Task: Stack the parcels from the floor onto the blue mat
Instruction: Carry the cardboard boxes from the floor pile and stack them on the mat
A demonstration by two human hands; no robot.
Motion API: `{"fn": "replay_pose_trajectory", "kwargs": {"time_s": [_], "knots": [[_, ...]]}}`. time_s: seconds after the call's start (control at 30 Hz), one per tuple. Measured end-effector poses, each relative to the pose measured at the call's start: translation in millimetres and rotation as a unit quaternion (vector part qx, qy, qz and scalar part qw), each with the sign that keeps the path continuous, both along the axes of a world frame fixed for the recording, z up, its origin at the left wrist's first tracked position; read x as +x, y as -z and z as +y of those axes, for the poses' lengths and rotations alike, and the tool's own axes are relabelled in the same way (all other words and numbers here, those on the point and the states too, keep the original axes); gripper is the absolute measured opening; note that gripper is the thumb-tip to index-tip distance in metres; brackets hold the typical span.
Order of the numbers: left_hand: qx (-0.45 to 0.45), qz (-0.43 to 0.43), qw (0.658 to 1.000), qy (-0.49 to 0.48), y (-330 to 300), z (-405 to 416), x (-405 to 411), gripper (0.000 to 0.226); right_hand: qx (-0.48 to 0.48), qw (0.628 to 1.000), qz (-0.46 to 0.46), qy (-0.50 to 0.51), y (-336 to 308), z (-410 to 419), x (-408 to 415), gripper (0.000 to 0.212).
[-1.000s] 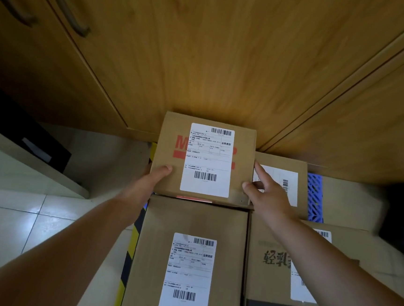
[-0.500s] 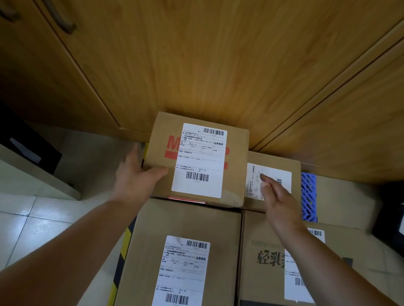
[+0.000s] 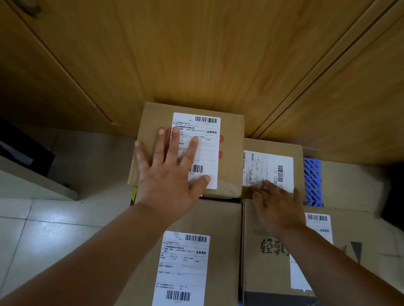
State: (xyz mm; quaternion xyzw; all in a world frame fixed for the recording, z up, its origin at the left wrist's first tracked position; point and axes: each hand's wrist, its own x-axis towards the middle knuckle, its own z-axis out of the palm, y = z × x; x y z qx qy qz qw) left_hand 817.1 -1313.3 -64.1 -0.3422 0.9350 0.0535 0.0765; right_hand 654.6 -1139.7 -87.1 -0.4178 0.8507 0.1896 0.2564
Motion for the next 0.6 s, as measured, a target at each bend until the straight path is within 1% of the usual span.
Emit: {"fn": "replay_pose_trajectory", "kwargs": {"time_s": [0.1, 0.13, 0.2, 0.23, 0.27, 0.33, 0.37, 0.43, 0.47, 0.53, 0.6], "knots": [[-0.001, -0.007, 1.0, -0.002, -1.2, 1.7, 0.1, 0.077, 0.007, 1.0, 0.012, -0.016, 1.4, 1.6, 0.1, 0.052], [0.0, -0.01, 1.0, -0.003, -2.1, 1.5, 0.1, 0.078, 0.002, 1.0, 0.014, -0.011, 0.9, 2.1, -0.1, 0.06], [0.001, -0.01, 1.0, -0.002, -4.7, 1.1, -0.2, 0.078, -0.017, 1.0, 0.01, 0.005, 0.6, 4.6, 0.4, 0.084], [0.0, -0.004, 1.0, 0.0, -7.1, 2.0, 0.1, 0.078, -0.032, 0.999, 0.007, 0.024, 1.0, 8.4, 1.7, 0.089], [-0.005, 0.013, 1.0, 0.004, -10.0, 4.0, 1.7, 0.077, -0.05, 0.998, 0.004, 0.048, 1.0, 13.3, 3.6, 0.089], [-0.023, 0.057, 0.998, 0.028, -16.2, 13.4, 10.3, 0.074, -0.101, 0.992, 0.014, 0.08, -1.3, 29.3, 10.1, 0.082], [-0.033, 0.074, 0.995, 0.051, -16.6, 21.2, 17.9, 0.073, -0.107, 0.99, 0.023, 0.091, -3.2, 40.9, 14.8, 0.079], [-0.035, 0.092, 0.989, 0.11, -12.2, 44.4, 38.9, 0.077, -0.078, 0.991, 0.039, 0.106, -4.9, 68.4, 25.6, 0.08], [-0.024, 0.09, 0.986, 0.138, -8.7, 57.9, 49.8, 0.082, -0.059, 0.991, 0.038, 0.118, -5.1, 80.9, 32.7, 0.083], [0.006, 0.051, 0.984, 0.173, 4.0, 82.4, 69.6, 0.094, -0.032, 0.99, 0.042, 0.132, -4.4, 96.7, 46.7, 0.09], [0.044, -0.009, 0.987, 0.152, 17.8, 99.1, 84.1, 0.101, -0.022, 0.99, 0.04, 0.137, -1.9, 101.3, 55.3, 0.092]]}}
